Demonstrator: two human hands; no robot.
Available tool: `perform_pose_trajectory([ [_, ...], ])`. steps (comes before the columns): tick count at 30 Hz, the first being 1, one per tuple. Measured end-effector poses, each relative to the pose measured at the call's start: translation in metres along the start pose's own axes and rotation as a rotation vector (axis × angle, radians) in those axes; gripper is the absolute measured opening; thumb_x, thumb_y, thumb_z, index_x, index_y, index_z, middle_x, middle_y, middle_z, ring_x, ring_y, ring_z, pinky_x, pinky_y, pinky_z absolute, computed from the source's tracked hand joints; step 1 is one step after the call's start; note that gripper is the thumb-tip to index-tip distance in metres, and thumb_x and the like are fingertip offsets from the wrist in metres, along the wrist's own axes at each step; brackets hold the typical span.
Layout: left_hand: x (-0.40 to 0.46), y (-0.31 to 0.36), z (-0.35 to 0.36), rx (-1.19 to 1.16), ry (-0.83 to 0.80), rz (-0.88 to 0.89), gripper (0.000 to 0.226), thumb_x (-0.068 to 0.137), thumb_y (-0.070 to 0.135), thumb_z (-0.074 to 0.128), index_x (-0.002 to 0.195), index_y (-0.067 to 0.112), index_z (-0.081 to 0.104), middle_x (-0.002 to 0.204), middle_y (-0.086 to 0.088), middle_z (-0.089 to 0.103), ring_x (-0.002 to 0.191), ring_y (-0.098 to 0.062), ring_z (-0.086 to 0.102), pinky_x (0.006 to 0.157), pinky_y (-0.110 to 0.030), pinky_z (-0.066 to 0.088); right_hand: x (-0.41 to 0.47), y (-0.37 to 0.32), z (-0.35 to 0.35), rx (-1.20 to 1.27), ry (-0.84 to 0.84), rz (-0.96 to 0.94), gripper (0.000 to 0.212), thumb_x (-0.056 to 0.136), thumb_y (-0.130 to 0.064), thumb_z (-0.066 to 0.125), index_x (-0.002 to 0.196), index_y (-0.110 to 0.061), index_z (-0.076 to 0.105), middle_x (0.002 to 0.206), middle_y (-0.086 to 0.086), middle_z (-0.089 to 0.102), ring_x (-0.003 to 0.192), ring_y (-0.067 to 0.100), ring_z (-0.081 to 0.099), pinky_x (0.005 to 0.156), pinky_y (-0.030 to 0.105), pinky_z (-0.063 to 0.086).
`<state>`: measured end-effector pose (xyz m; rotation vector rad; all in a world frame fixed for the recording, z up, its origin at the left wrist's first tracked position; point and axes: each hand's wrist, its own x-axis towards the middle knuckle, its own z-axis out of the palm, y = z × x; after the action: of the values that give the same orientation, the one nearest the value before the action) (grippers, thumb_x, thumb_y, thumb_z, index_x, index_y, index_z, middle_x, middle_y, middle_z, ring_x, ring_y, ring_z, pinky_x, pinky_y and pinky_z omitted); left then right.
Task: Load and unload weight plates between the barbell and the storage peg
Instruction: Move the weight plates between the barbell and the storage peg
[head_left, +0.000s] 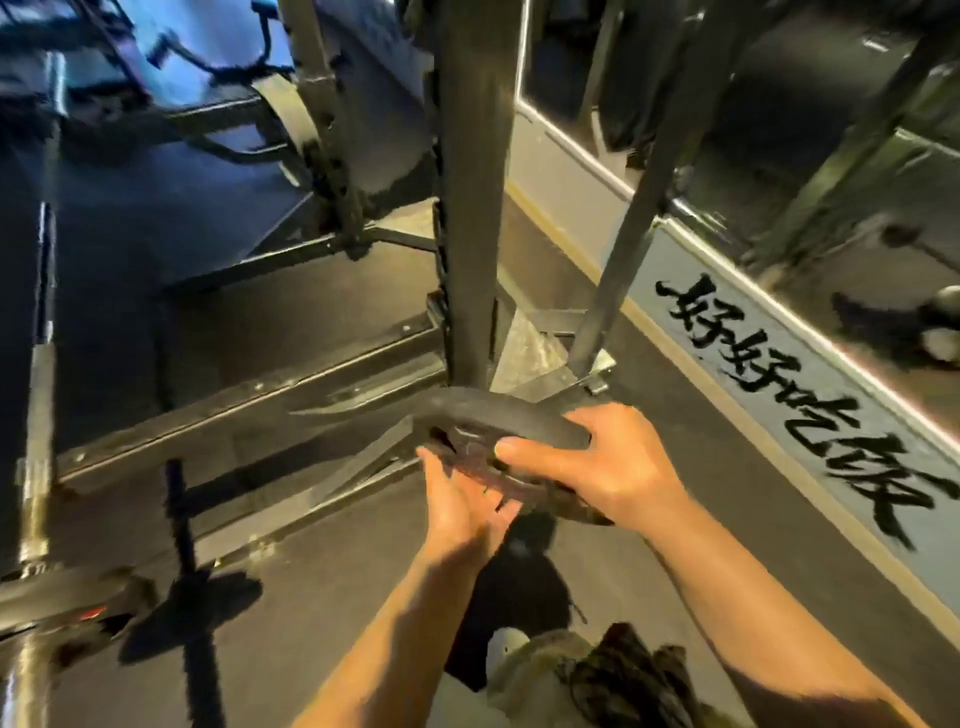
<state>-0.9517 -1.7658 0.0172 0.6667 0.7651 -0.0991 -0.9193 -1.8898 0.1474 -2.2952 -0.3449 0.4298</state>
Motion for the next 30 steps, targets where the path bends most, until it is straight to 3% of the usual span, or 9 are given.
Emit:
perform_pose_trajectory([
  [2, 0.008, 0.004, 0.034, 0.114, -0.091, 0.021, 0.089, 0.074, 0.088, 0.029, 0.134, 0.027, 0.053, 0.134, -0.003, 0.060, 0.125, -0.026, 0.054, 0.109, -0.051, 0.037, 0.005, 0.012, -0.035, 0.277, 0.121, 0.117, 0.049, 0.060, -0.067, 0.071, 0.049, -0.020, 0.065, 0.052, 0.000, 0.063, 0.051, 0.017, 0.059, 0.063, 0.035, 0.046],
  [6, 0.022, 0.025, 0.115, 0.504, -0.083, 0.138, 0.102, 0.058, 0.090, 0.049, 0.133, 0.020, 0.055, 0.128, -0.002, 0.063, 0.116, -0.019, 0.059, 0.102, -0.043, 0.045, 0.020, 0.029, -0.097, 0.762, 0.251, 0.351, 0.055, 0.056, -0.056, 0.074, 0.044, -0.012, 0.044, 0.037, 0.006, 0.039, 0.034, 0.018, 0.038, 0.048, 0.025, 0.041],
  [10, 0.049, 0.057, 0.200, 0.754, -0.113, 0.369, 0.048, 0.089, 0.062, 0.047, 0.091, 0.017, 0.064, 0.085, 0.004, 0.067, 0.083, -0.012, 0.063, 0.078, -0.027, 0.050, 0.053, 0.043, -0.155, 1.150, 0.370, 0.407, 0.047, 0.062, -0.052, 0.070, 0.050, -0.015, 0.043, 0.037, -0.001, 0.037, 0.028, 0.010, 0.032, 0.032, 0.017, 0.033],
  [14, 0.083, 0.090, 0.281, 0.912, -0.229, 0.586, 0.062, 0.077, 0.077, 0.049, 0.104, 0.025, 0.068, 0.098, 0.008, 0.071, 0.094, -0.013, 0.064, 0.095, -0.040, 0.050, 0.089, 0.054, -0.204, 1.225, 0.535, 0.337, 0.048, 0.065, -0.054, 0.067, 0.057, -0.014, 0.042, 0.040, -0.001, 0.034, 0.027, 0.009, 0.031, 0.030, 0.017, 0.032],
  [16, 0.098, 0.109, 0.324, 0.948, -0.316, 0.684, 0.076, 0.063, 0.089, 0.044, 0.095, 0.026, 0.070, 0.087, 0.010, 0.072, 0.087, -0.012, 0.067, 0.088, -0.040, 0.054, 0.107, 0.055, -0.226, 1.244, 0.606, 0.292, 0.052, 0.065, -0.057, 0.066, 0.055, -0.012, 0.042, 0.037, 0.001, 0.031, 0.027, 0.011, 0.031, 0.031, 0.016, 0.033],
  [19, 0.104, 0.135, 0.393, 1.062, -0.395, 0.774, 0.053, 0.069, 0.078, 0.047, 0.081, 0.029, 0.061, 0.076, 0.011, 0.065, 0.073, -0.005, 0.061, 0.064, -0.020, 0.046, 0.132, 0.055, -0.254, 1.335, 0.742, 0.161, 0.055, 0.053, -0.060, 0.075, 0.052, -0.013, 0.047, 0.037, 0.001, 0.030, 0.026, 0.012, 0.030, 0.031, 0.016, 0.032],
  [21, 0.101, 0.146, 0.431, 1.155, -0.414, 0.832, 0.046, 0.071, 0.076, 0.047, 0.078, 0.032, 0.054, 0.077, 0.013, 0.060, 0.072, 0.000, 0.055, 0.060, -0.016, 0.037, 0.142, 0.057, -0.272, 1.384, 0.832, 0.068, 0.048, 0.060, -0.055, 0.071, 0.053, -0.014, 0.048, 0.042, 0.001, 0.031, 0.026, 0.010, 0.029, 0.029, 0.016, 0.029],
  [26, 0.094, 0.155, 0.507, 1.156, -0.583, 1.084, 0.046, 0.077, 0.072, 0.051, 0.084, 0.027, 0.052, 0.077, 0.019, 0.057, 0.073, 0.002, 0.054, 0.089, -0.026, 0.047, 0.164, 0.068, -0.328, 1.418, 0.944, -0.125, 0.051, 0.048, -0.057, 0.078, 0.059, -0.018, 0.048, 0.044, -0.003, 0.033, 0.029, 0.008, 0.026, 0.030, 0.015, 0.025],
  [30, 0.094, 0.164, 0.559, 1.076, -0.624, 1.262, 0.049, 0.076, 0.071, 0.056, 0.076, 0.022, 0.059, 0.063, 0.010, 0.061, 0.061, -0.001, 0.058, 0.065, -0.024, 0.044, 0.185, 0.075, -0.374, 1.441, 0.887, -0.251, 0.045, 0.064, -0.056, 0.069, 0.063, -0.017, 0.046, 0.043, -0.004, 0.032, 0.030, 0.008, 0.026, 0.030, 0.016, 0.025],
])
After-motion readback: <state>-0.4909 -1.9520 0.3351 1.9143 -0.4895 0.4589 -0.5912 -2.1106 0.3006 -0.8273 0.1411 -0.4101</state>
